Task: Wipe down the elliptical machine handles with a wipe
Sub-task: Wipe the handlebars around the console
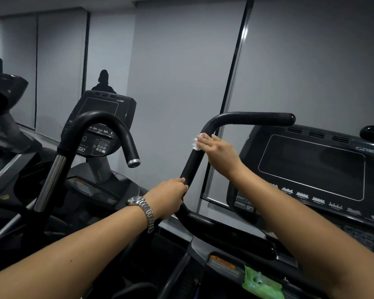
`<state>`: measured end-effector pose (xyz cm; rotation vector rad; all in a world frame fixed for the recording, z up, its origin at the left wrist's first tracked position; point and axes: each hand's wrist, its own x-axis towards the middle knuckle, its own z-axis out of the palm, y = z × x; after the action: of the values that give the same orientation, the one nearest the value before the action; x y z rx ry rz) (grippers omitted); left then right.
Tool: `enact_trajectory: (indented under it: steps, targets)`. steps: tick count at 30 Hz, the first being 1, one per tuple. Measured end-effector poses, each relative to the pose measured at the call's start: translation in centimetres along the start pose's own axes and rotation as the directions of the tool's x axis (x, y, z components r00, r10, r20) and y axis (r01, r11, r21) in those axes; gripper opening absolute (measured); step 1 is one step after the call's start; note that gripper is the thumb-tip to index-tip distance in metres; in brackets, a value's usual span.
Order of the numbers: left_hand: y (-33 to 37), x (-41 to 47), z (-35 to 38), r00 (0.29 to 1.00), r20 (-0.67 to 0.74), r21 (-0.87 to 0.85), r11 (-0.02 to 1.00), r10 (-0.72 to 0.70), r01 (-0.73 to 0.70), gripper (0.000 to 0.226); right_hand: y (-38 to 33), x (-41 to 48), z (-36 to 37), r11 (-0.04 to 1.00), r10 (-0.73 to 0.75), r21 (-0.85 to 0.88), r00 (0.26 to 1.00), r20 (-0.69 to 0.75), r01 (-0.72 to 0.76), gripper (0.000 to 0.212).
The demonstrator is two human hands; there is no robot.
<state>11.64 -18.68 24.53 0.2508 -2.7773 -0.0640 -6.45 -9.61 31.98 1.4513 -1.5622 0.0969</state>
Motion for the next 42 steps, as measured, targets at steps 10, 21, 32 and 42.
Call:
enact_trajectory:
  steps: [10,21,32,42]
  targets:
    - [0.5,1.7,-1.4,0.993,-0.120,-0.067,0.998,-0.019,0.011,0.022,1.5,1.1,-1.1,0.999,-0.011,-0.032,1.000,0.024,0.012,0.045]
    - [2.5,9.6,-2.7,0.851,-0.474,-0.201,0.969,-0.224,0.143,0.031,5.1,1.0,-1.9,0.991,0.099,-0.081,0.994,-0.043,-0.102,0.048]
    - [3.0,9.4,-2.2,0.825,-0.519,-0.176,0.972,-0.224,0.153,0.023,4.1,2.5,-1.6,0.992,0.108,-0.073,0.994,0.030,-0.105,0.048]
    - [2.6,10.0,-2.1,0.835,-0.504,-0.147,0.975,-0.221,0.168,0.021,2.4,4.8,-1.6,0.971,0.216,-0.113,0.976,0.024,-0.212,0.038]
